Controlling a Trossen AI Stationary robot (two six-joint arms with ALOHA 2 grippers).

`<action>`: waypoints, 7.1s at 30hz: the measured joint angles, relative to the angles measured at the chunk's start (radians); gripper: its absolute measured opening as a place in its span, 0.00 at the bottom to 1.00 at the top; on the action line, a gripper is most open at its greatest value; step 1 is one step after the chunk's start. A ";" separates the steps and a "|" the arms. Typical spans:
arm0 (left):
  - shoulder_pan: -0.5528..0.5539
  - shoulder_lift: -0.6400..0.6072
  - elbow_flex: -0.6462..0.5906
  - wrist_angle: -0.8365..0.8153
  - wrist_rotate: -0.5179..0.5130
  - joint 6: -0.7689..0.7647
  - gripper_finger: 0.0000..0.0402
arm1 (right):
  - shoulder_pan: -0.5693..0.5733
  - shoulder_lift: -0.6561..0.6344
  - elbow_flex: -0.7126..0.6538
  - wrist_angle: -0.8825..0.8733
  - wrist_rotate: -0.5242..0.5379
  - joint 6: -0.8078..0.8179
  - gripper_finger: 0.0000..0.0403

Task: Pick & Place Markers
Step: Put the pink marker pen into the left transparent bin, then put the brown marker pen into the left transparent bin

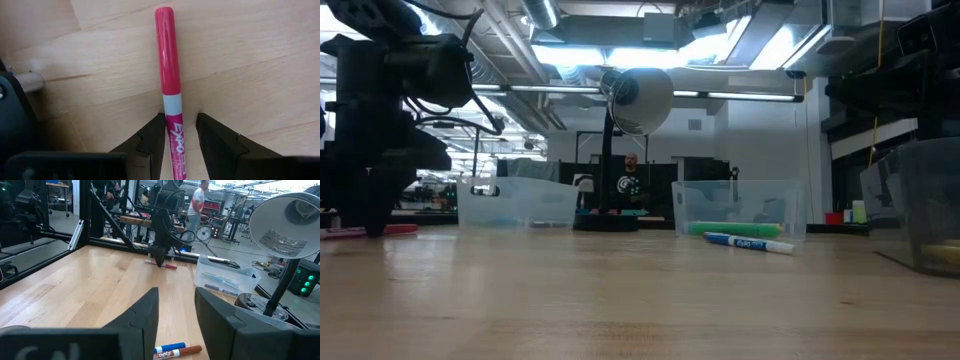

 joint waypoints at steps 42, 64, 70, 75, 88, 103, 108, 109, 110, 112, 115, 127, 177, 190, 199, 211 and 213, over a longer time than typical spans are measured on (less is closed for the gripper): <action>-0.063 -0.014 0.033 0.034 -0.168 0.097 0.07 | 0.000 0.000 0.000 0.000 0.000 0.000 0.31; -0.087 -0.033 0.066 0.261 -0.333 0.321 0.07 | 0.000 0.000 0.000 0.000 0.000 0.000 0.31; -0.086 -0.034 0.066 0.395 -0.353 0.511 0.07 | 0.000 0.000 0.000 0.000 0.000 0.000 0.31; -0.056 -0.035 0.067 0.554 -0.360 0.669 0.07 | 0.000 0.000 0.000 0.000 0.000 0.000 0.31; 0.037 -0.035 0.068 0.958 -0.337 0.993 0.07 | 0.000 0.000 0.000 0.000 0.000 0.000 0.31; 0.210 -0.035 0.069 1.231 -0.516 1.171 0.07 | 0.000 0.000 0.000 0.000 0.000 0.000 0.31; 0.250 -0.036 0.069 1.256 -0.610 1.251 0.07 | 0.000 0.000 0.000 0.000 0.000 0.000 0.31; 0.257 -0.035 0.069 1.257 -0.627 1.266 0.07 | 0.000 0.000 0.000 0.000 0.000 0.000 0.31; 0.263 -0.036 0.069 1.257 -0.643 1.278 0.07 | 0.000 0.000 0.000 0.000 0.000 0.000 0.31; 0.276 -0.035 0.069 1.257 -0.678 1.299 0.07 | 0.000 0.000 0.000 0.000 0.000 0.000 0.31; 0.292 -0.035 0.069 1.256 -0.726 1.334 0.07 | 0.000 0.000 0.000 0.000 0.000 0.000 0.31; 0.340 -0.036 0.069 1.240 -0.804 1.388 0.07 | 0.000 0.000 0.000 0.000 0.000 0.000 0.31; 0.347 -0.035 0.069 1.046 -0.813 1.185 0.23 | 0.000 0.000 0.000 0.000 0.000 0.000 0.31; 0.347 -0.035 0.069 1.059 -0.719 1.172 0.28 | 0.000 0.000 0.000 0.000 0.000 0.000 0.31; 0.346 -0.035 0.068 1.160 -0.428 1.243 0.26 | 0.000 0.000 0.000 0.000 0.000 0.000 0.31; 0.292 -0.035 0.068 1.272 -0.030 1.373 0.26 | 0.000 0.000 0.000 0.000 0.000 0.000 0.31; 0.272 -0.035 0.068 1.281 -0.020 1.388 0.26 | 0.000 0.000 0.000 0.000 0.000 0.000 0.31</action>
